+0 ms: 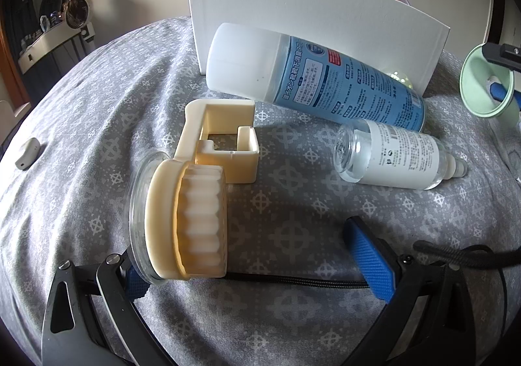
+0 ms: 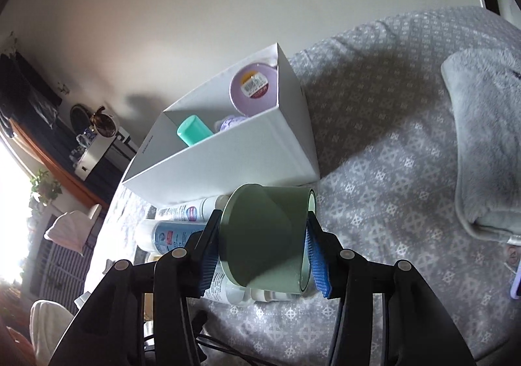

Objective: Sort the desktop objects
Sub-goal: 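Grasp the light green funnel-shaped cup with the right gripper, then lower the green cup into the white box and open the right gripper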

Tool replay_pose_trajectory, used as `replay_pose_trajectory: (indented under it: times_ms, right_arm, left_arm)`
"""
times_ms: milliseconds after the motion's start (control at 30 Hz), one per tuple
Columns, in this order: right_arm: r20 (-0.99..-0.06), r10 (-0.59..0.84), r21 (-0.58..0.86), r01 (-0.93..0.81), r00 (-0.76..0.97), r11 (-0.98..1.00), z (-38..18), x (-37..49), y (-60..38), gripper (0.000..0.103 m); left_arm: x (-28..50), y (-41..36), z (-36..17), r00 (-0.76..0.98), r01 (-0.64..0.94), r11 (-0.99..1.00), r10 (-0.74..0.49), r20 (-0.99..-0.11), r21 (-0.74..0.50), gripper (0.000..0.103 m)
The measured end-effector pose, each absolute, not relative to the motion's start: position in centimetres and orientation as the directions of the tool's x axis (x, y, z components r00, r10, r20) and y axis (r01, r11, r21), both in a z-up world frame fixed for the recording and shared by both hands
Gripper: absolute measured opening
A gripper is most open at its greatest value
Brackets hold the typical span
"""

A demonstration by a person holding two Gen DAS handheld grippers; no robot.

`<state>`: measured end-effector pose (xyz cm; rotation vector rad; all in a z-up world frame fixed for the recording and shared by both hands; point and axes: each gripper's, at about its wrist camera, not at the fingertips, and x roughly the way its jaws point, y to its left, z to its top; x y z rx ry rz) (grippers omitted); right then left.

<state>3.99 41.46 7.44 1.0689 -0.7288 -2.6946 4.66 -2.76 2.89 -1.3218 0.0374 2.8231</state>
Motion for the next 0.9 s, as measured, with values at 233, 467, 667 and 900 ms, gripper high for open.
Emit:
replay_pose_trajectory:
  times_ms: [233, 467, 667, 900]
  right_arm:
    - [-0.572, -0.272, 0.483, -0.05, -0.774, -0.874, 9.6, 4.4, 42.7, 0.046]
    - [-0.506, -0.24, 0.505, -0.058, -0.828, -0.861, 13.7, 1.4, 44.0, 0.046]
    - [-0.483, -0.252, 0.513, -0.037, -0.838, -0.858, 16.0, -4.4, 42.2, 0.046]
    - [-0.57, -0.254, 0.489, -0.073, -0.782, -0.869, 13.2, -9.9, 39.1, 0.046]
  left_arm:
    - [4.6, -2.8, 2.9, -0.64, -0.032, -0.999, 0.012, -0.768, 0.011, 0.103]
    - [4.7, -2.8, 2.9, -0.64, -0.032, -0.999, 0.012, -0.768, 0.011, 0.103]
    - [4.7, -2.9, 2.9, -0.64, -0.033, -0.999, 0.012, -0.768, 0.011, 0.103]
    - [4.7, -2.9, 2.9, -0.64, -0.033, -0.999, 0.012, -0.768, 0.011, 0.103]
